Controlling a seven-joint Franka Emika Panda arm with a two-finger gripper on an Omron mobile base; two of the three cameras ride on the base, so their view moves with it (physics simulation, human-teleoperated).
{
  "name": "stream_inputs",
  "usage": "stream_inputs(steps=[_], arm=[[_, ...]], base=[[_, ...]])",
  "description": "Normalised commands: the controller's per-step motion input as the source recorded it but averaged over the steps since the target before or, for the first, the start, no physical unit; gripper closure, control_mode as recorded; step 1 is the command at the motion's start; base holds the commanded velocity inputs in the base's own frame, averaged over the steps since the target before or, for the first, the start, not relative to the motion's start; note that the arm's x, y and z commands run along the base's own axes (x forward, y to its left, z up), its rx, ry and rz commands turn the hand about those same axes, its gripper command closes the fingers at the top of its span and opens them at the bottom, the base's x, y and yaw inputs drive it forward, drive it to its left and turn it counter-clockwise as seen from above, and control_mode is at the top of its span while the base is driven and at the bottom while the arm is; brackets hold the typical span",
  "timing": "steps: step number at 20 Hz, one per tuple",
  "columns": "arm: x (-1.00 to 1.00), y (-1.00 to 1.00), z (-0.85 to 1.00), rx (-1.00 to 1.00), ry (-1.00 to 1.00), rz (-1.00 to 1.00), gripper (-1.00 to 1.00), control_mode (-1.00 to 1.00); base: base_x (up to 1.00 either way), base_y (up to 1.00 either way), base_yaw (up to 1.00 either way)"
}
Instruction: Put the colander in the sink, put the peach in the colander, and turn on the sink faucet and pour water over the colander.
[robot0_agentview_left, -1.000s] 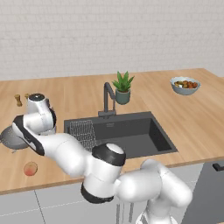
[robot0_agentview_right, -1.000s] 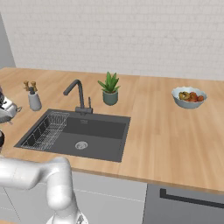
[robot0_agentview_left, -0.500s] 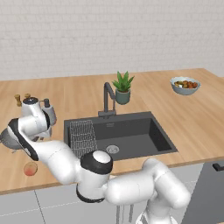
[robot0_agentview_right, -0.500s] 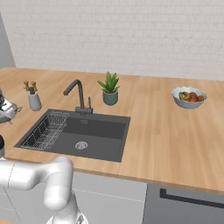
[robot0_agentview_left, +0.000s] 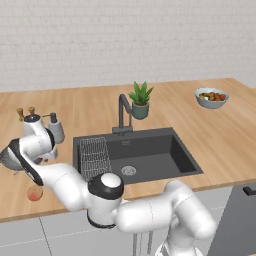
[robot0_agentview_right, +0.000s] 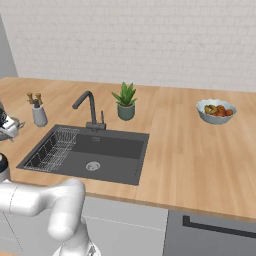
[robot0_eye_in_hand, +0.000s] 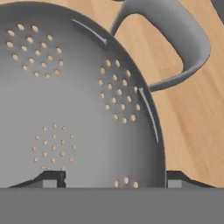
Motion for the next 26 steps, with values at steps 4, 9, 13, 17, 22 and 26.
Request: stream_inputs(steps=[4, 9, 13, 17, 22, 26], arm=[[-0.03, 0.00, -0.11, -0.01, 0.00, -0.12, 1.00, -1.00], [-0.32, -0.19, 0.00, 0.00, -0.04, -0.15, 1.00, -1.00], [-0.65, -0.57, 0.02, 0.00, -0.07, -0.17, 1.00, -1.00], [-0.73, -0.97, 0.08, 0.04, -0.08, -0.20, 1.00, -1.00], [-0.39, -1.00, 0.02, 0.10, -0.07, -0.27, 1.00, -1.00], [-0.26, -1.00, 0.00, 0.09, -0.15, -0.26, 1.00, -1.00]], base=[[0.00, 0.00, 0.00], [0.00, 0.00, 0.00], [0.00, 0.00, 0.00], [0.00, 0.00, 0.00], [0.00, 0.00, 0.00], [0.00, 0.00, 0.00]])
